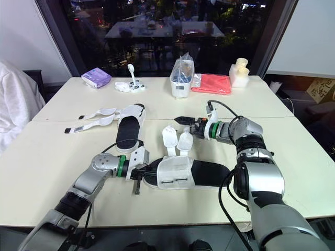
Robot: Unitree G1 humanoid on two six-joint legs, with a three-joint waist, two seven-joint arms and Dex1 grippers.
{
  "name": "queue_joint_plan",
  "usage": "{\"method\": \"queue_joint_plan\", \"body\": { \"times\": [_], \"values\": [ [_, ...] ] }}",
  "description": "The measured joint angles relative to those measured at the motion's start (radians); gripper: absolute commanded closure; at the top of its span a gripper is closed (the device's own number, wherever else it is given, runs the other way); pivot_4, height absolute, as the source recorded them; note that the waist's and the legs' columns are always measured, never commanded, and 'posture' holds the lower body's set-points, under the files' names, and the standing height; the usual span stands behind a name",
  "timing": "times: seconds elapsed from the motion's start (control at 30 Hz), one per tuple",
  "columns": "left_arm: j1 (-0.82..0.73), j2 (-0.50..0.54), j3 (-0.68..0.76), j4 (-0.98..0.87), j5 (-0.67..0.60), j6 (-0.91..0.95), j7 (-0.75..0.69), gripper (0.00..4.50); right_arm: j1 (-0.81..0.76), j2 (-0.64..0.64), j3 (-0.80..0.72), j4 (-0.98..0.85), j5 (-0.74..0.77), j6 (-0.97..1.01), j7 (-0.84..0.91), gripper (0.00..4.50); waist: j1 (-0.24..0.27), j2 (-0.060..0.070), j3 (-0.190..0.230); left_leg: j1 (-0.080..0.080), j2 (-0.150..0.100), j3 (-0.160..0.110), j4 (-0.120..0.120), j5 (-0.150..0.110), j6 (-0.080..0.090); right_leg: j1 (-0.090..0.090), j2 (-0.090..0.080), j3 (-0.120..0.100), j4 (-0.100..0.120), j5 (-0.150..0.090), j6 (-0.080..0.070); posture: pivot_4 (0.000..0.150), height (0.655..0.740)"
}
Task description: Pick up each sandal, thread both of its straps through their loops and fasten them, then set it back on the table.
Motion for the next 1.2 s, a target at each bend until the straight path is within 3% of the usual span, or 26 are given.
{"method": "queue_joint_plan", "body": {
  "times": [0.53,0.63,0.87,1.1,1.2],
  "values": [
    [0.005,0.001,0.0,-0.011,-0.001,0.011,0.01,4.49,-0.021,0.001,-0.036,0.046,-0.051,-0.024,0.031,0.0,0.0,0.0,0.0,0.0,0.0,0.0,0.0,0.0,0.0,0.0,0.0,0.0,0.0,0.0,0.0,0.15,0.74],
    [0.007,0.0,0.0,-0.011,-0.001,0.011,0.011,4.5,-0.021,0.001,-0.037,0.036,-0.047,-0.007,0.061,0.8,0.0,0.001,0.0,0.0,0.0,0.0,0.0,0.0,0.0,0.0,-0.001,0.0,0.0,0.0,0.0,0.15,0.74],
    [0.013,-0.008,0.001,-0.012,-0.003,0.011,0.015,4.5,0.002,-0.006,-0.037,-0.21,0.019,0.118,0.184,4.26,0.002,0.002,0.001,0.0,0.0,-0.001,0.0,0.0,0.0,0.0,-0.001,0.0,0.0,0.0,0.0,0.15,0.74],
    [0.014,-0.007,0.003,-0.012,-0.003,0.011,0.015,4.5,0.064,-0.006,-0.036,-0.338,0.052,0.188,0.181,4.39,0.001,0.002,0.001,0.0,0.0,-0.001,0.0,0.0,0.0,-0.001,-0.001,0.0,0.0,0.0,0.0,0.15,0.74],
    [0.016,-0.011,0.002,-0.013,-0.003,0.011,0.015,4.5,0.141,-0.007,-0.001,-0.522,0.063,0.199,0.18,4.39,0.004,0.002,0.001,0.0,0.0,-0.001,-0.001,0.0,0.0,-0.001,-0.002,0.0,0.0,0.0,0.0,0.15,0.74]
  ]
}}
